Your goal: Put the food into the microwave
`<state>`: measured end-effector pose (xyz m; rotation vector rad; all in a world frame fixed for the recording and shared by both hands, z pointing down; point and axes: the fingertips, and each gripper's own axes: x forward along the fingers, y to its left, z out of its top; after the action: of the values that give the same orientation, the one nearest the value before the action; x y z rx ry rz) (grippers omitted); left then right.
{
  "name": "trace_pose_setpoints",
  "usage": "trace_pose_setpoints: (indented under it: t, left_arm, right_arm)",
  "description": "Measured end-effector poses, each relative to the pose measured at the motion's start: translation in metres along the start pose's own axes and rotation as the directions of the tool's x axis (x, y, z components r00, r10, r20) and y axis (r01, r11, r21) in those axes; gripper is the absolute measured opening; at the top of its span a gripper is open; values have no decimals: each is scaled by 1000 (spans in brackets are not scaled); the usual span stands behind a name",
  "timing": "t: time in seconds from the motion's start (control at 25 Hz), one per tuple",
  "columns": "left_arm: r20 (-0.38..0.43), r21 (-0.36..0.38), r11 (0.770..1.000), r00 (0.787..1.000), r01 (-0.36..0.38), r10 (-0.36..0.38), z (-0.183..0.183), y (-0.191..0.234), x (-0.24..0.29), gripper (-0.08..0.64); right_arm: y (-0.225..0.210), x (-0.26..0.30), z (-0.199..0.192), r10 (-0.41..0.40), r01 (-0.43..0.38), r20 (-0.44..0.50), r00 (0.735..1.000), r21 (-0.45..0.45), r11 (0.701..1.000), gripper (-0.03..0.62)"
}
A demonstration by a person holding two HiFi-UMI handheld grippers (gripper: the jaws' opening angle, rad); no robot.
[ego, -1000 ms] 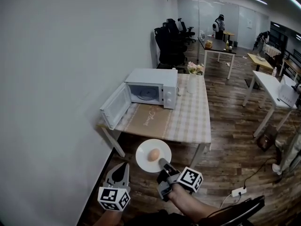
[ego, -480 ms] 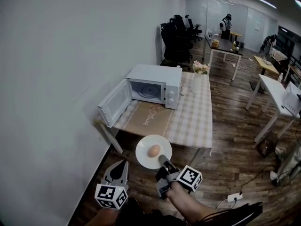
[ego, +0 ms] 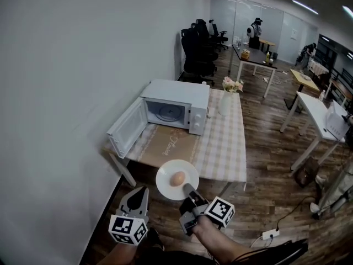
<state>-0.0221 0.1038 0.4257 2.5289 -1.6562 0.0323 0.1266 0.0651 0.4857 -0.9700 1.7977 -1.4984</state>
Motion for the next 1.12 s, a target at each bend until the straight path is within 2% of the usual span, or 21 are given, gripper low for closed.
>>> trace_pose_setpoints:
  t: [0.68, 1.12]
  left_arm:
    - [-4, -10, 999, 999, 40, -40, 16, 101, 75, 8]
    - [8, 6, 993, 993, 120, -120, 25, 143, 107, 8]
  right_arm:
    - [-6, 105, 10, -35, 35, 55, 998, -4, 999, 25]
    - [-6, 160, 14, -44, 44, 139, 989, 7, 999, 25]
